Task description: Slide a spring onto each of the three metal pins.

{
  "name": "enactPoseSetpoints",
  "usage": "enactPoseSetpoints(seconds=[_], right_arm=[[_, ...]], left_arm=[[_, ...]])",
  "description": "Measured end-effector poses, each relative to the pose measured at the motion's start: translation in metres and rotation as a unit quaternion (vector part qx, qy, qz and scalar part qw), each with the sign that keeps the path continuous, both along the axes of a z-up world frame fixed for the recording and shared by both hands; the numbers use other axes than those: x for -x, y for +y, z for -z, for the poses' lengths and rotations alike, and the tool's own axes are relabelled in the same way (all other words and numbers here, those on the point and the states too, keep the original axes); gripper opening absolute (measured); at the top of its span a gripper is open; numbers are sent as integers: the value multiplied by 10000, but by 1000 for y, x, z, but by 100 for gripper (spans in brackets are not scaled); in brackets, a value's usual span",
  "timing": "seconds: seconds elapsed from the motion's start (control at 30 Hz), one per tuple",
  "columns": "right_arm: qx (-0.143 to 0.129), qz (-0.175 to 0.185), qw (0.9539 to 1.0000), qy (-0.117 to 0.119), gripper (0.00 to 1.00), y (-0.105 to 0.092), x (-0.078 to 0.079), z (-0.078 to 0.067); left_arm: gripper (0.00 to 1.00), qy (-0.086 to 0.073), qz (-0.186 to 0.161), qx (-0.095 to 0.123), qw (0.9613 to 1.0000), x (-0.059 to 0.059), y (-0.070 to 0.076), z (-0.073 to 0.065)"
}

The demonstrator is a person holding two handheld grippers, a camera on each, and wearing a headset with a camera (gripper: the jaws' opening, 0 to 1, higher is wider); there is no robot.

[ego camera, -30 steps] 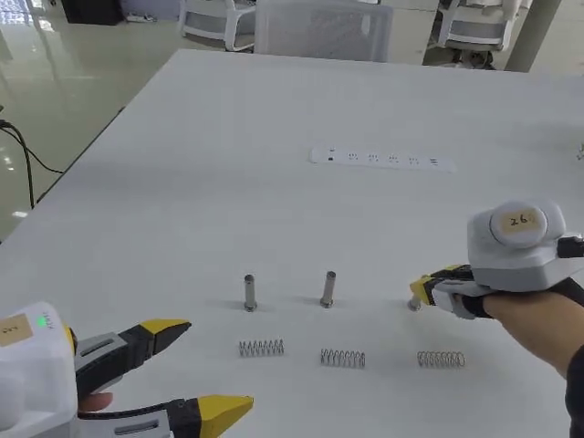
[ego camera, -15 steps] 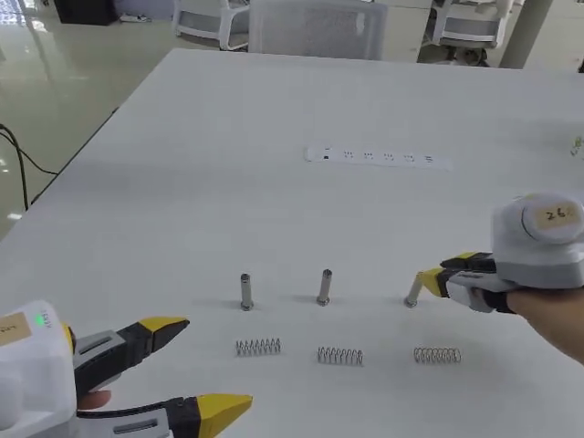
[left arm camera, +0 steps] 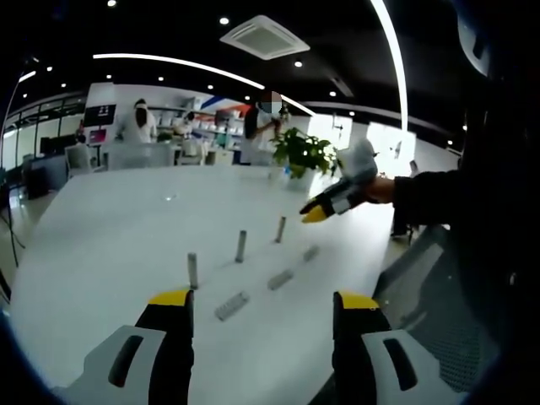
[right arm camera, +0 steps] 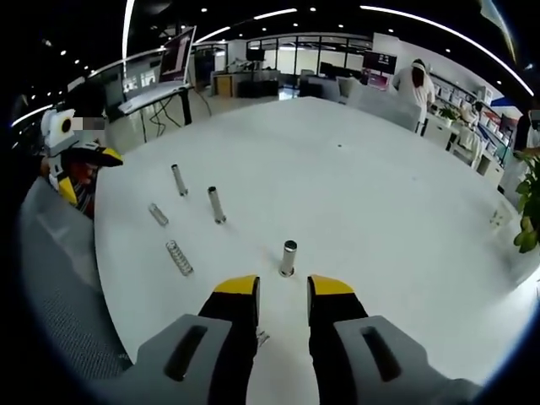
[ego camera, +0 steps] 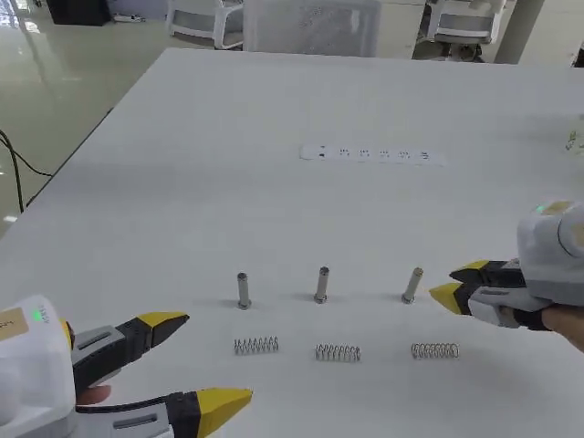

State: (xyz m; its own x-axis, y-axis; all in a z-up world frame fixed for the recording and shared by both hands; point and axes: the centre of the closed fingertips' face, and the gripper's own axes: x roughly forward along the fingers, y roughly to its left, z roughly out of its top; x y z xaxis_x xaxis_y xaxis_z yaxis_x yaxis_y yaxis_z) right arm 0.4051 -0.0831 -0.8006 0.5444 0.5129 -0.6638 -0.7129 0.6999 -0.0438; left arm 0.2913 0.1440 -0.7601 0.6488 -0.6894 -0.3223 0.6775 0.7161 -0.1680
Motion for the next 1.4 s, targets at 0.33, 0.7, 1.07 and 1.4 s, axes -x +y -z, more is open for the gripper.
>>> enactPoseSetpoints(seconds=[0.33,0.7,1.07,1.4], right_arm=[[104,-413,9983,410,19,-7,24,25],[76,-774,9941,762,18,-5,40,44],[457,-1066,9901,790,13,-8,42,59],[789,-1212,9864,782,8,-13,47,66]], left_arm=[[62,6,18,-17,10000,0,-1,-1],[62,17,78,-55,10000,1,-5,-3],[61,19,68,-63,10000,2,-5,-5],[61,29,65,-49,10000,3,-5,-4]])
